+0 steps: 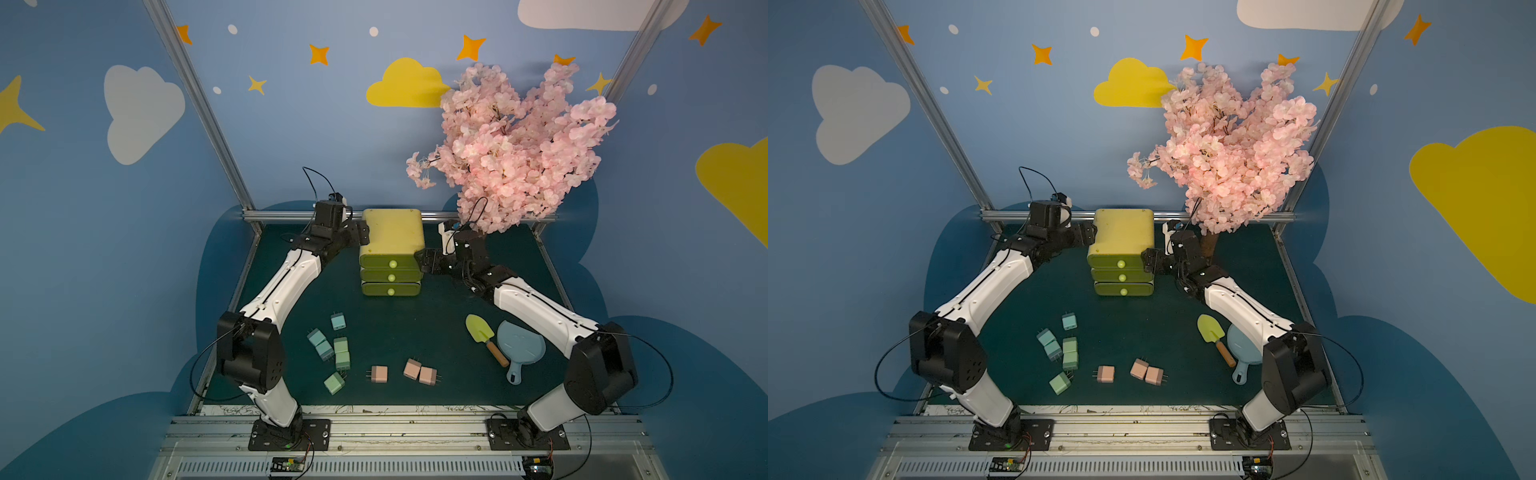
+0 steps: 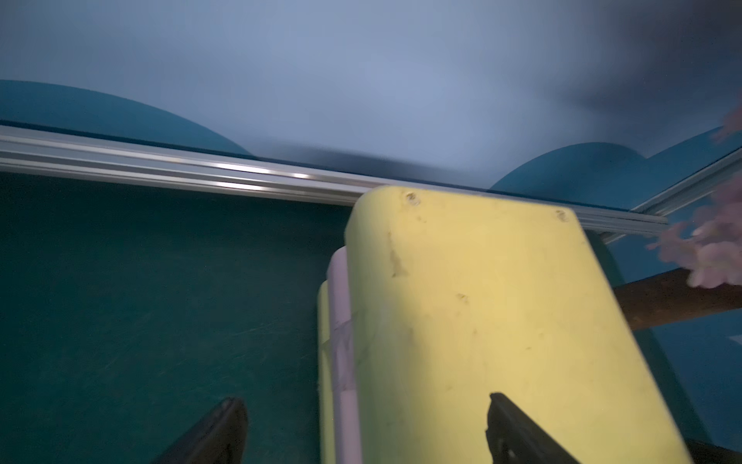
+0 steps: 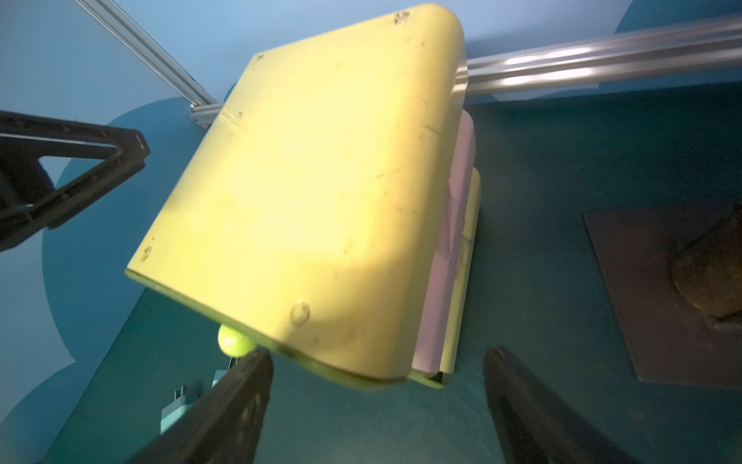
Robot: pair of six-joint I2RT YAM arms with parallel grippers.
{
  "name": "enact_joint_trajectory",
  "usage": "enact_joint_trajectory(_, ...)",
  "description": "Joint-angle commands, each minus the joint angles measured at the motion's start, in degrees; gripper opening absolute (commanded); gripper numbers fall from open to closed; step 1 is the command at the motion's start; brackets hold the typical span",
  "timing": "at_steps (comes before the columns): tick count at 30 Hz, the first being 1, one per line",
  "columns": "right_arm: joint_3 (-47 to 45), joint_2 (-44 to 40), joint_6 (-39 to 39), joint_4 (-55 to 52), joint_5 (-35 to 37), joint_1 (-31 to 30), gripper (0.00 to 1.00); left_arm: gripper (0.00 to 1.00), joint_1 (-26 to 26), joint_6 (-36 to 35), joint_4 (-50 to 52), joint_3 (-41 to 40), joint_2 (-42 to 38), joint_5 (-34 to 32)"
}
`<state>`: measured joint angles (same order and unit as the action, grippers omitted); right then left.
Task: Place the plugs into the drawer by color
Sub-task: Move the storage box to the center of the board.
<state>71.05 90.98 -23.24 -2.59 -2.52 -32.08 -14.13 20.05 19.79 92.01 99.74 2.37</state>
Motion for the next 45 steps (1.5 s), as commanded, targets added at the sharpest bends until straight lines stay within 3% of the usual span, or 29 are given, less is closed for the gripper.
enact_joint_trajectory(1,2.9,1.7,1.9,6.7,1.2,0.3,0.86,0.95,2.7,3.4,3.0,7.1,4.2,15.4)
enact_joint_trajectory(11,13.6,11.1,1.5,2.9,-2.0,1.9,0.88,0.90,3.4,6.6,4.6,14.0,11.7,24.2)
enact_joint_trajectory(18,21.2,17.9,3.1,-2.6,-3.8,-0.3,0.85,0.86,4.6,6.7,4.3,6.7,7.4,24.9)
enact_joint_trajectory(24,29.0,24.3,3.4,-5.9,-7.5,-2.5,0.75,0.84,5.0,5.7,4.4,2.9,3.4,24.4)
enact_joint_trajectory(37,63.4,46.9,5.2,-18.4,-12.2,-5.3,0.70,0.82,7.8,6.4,4.8,-3.8,-3.4,20.2)
enact_joint_trajectory(45,63.0,41.5,12.4,-21.2,-7.3,-4.0,0.74,0.81,9.7,6.6,5.1,-3.9,-3.2,17.4)
